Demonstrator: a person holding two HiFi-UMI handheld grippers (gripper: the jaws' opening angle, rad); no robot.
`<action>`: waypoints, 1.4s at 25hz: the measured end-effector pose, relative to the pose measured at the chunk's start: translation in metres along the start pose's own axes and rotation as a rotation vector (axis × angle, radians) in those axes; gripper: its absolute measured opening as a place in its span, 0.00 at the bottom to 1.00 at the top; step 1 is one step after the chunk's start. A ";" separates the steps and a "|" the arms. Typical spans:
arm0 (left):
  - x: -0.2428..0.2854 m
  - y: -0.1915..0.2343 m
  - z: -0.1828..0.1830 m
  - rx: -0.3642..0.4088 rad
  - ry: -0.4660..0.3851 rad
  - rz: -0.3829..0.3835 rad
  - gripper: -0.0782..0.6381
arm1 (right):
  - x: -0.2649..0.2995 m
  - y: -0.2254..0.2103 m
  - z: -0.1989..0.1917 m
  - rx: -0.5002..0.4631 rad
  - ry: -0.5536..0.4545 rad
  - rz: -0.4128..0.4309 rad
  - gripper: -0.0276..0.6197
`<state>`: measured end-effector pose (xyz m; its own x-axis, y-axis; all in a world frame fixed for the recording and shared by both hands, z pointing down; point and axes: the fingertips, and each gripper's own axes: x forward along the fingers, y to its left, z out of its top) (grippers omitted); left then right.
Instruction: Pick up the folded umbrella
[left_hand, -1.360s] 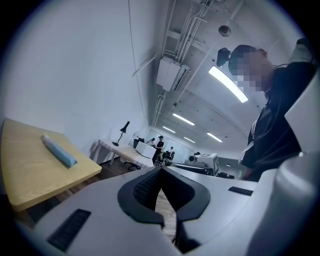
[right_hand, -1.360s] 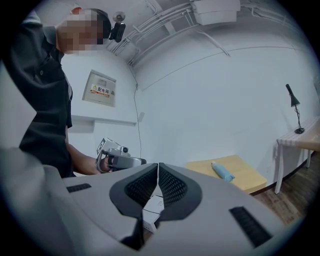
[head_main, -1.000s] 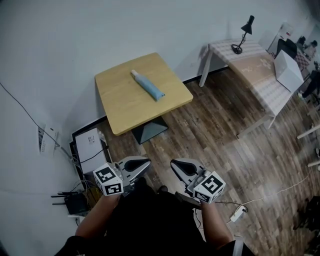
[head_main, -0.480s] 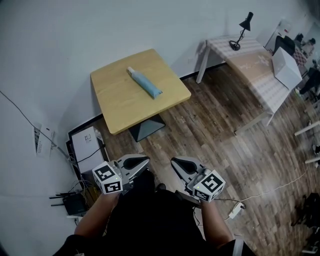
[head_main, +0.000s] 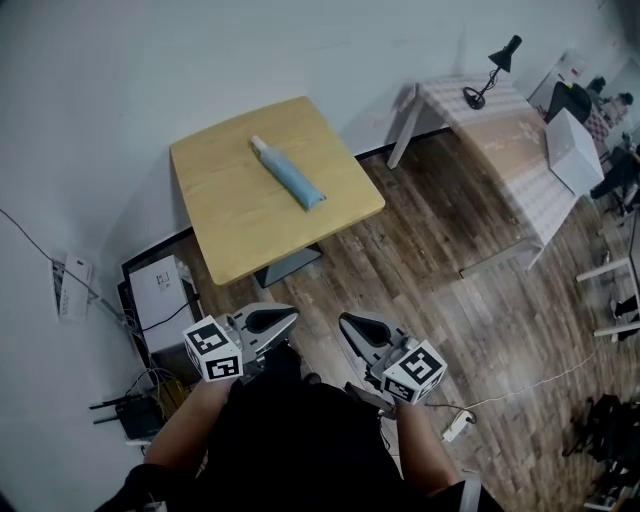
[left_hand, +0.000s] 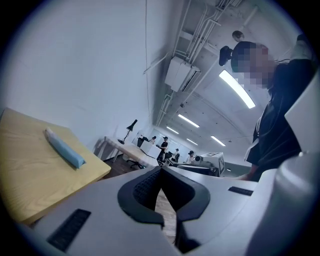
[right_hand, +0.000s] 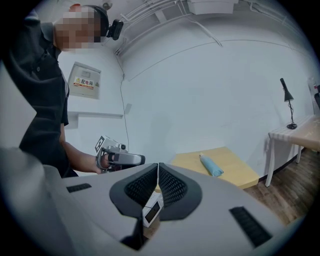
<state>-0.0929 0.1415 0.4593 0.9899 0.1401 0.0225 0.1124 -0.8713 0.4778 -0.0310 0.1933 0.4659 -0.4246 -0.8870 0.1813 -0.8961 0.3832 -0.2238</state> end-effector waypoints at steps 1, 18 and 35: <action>0.002 0.010 0.004 -0.002 -0.004 -0.009 0.12 | 0.009 -0.006 0.004 -0.004 0.005 0.001 0.08; -0.013 0.165 0.080 -0.053 -0.048 -0.056 0.12 | 0.154 -0.074 0.064 -0.051 0.064 -0.042 0.08; -0.053 0.210 0.073 -0.131 -0.179 0.062 0.12 | 0.215 -0.090 0.063 -0.064 0.153 0.056 0.08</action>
<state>-0.1155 -0.0830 0.4943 0.9954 -0.0078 -0.0953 0.0502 -0.8054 0.5906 -0.0337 -0.0487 0.4646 -0.4843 -0.8162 0.3151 -0.8749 0.4509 -0.1767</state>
